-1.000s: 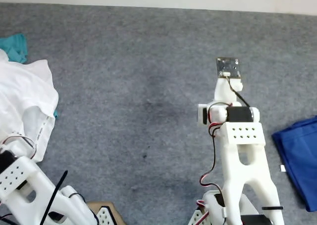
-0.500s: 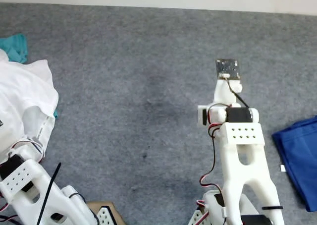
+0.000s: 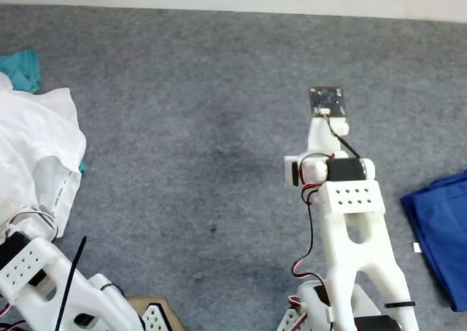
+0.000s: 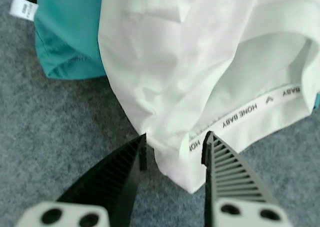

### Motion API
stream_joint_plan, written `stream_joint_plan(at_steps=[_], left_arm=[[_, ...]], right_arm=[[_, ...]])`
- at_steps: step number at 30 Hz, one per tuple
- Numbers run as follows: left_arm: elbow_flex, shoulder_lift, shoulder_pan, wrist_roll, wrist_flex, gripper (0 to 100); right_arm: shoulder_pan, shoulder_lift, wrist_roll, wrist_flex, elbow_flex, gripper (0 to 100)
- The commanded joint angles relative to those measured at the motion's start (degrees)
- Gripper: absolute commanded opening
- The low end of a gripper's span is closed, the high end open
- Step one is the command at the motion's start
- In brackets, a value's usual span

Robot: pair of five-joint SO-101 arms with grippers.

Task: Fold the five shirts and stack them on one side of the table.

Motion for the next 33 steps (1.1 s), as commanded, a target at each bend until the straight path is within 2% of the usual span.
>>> stream_joint_plan(at_steps=[1, 15, 17, 20, 23, 26, 28, 33], left_arm=[[-0.75, 1.71, 0.57, 2.11, -3.52, 20], [-4.35, 16.40, 2.77, 2.20, -8.35, 19], [-4.35, 17.27, 3.21, 2.20, -9.05, 15], [-4.00, 18.33, 4.09, 2.20, -11.87, 1], [-3.91, 18.33, 5.85, 2.20, -12.57, 2], [-4.35, 18.15, 10.95, 2.29, -12.57, 1], [-4.70, 17.19, 16.92, 2.46, -12.57, 1], [-6.64, 9.36, 35.12, 12.31, -8.79, 1]], right_arm=[[-0.48, -1.98, -0.53, -1.10, -0.13, 15.2], [-0.48, -1.98, -0.62, -1.01, -0.13, 15.2], [-0.31, -1.98, -0.62, -1.01, -0.13, 15.2], [-0.31, -1.98, -0.62, -1.01, 0.04, 15.2], [-0.31, -1.98, -0.62, -1.54, 1.10, 15.2], [-0.31, -1.98, -0.62, -3.38, 2.86, 15.2], [-0.48, -1.98, -0.70, -4.79, 4.35, 15.2], [-0.48, -2.07, -4.84, -6.02, 6.29, 15.2]])
